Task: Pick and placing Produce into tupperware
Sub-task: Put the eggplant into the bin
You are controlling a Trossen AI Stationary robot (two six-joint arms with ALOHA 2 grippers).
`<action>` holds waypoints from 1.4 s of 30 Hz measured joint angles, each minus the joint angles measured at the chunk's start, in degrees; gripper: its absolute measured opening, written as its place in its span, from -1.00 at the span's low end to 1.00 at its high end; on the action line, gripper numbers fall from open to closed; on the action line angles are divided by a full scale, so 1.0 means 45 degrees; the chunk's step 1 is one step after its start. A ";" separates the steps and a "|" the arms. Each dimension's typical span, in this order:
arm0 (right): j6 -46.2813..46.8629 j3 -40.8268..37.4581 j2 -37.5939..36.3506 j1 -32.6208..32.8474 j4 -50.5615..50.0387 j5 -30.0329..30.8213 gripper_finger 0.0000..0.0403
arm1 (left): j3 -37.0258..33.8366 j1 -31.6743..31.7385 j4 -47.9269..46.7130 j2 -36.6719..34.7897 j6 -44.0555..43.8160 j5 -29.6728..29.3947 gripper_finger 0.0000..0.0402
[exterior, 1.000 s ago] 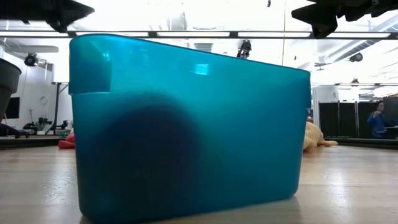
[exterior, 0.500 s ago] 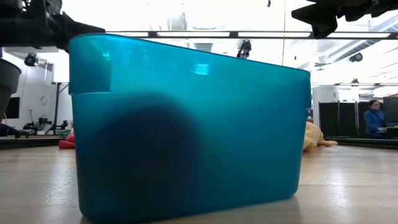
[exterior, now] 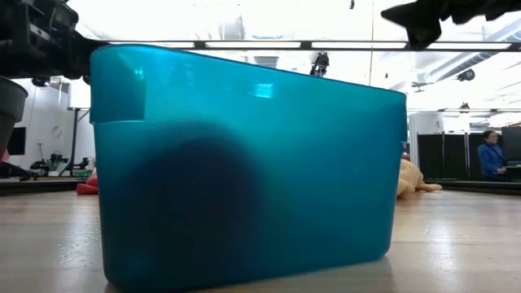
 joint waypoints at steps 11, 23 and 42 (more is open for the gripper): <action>-0.1784 0.1257 0.4206 0.0065 0.4558 -0.2325 0.07 | -0.0331 -0.0004 -0.0082 0.0062 -0.0357 -0.0245 -1.00; -0.2296 0.9648 1.1016 0.0651 -0.2274 -0.1392 0.52 | -0.0327 -0.0007 -0.0207 0.0078 -0.0332 -0.0234 -1.00; -0.0499 2.0303 1.7552 0.2347 -0.9607 0.0949 0.64 | -0.0317 -0.0006 -0.0483 0.0071 -0.0314 -0.0216 -1.00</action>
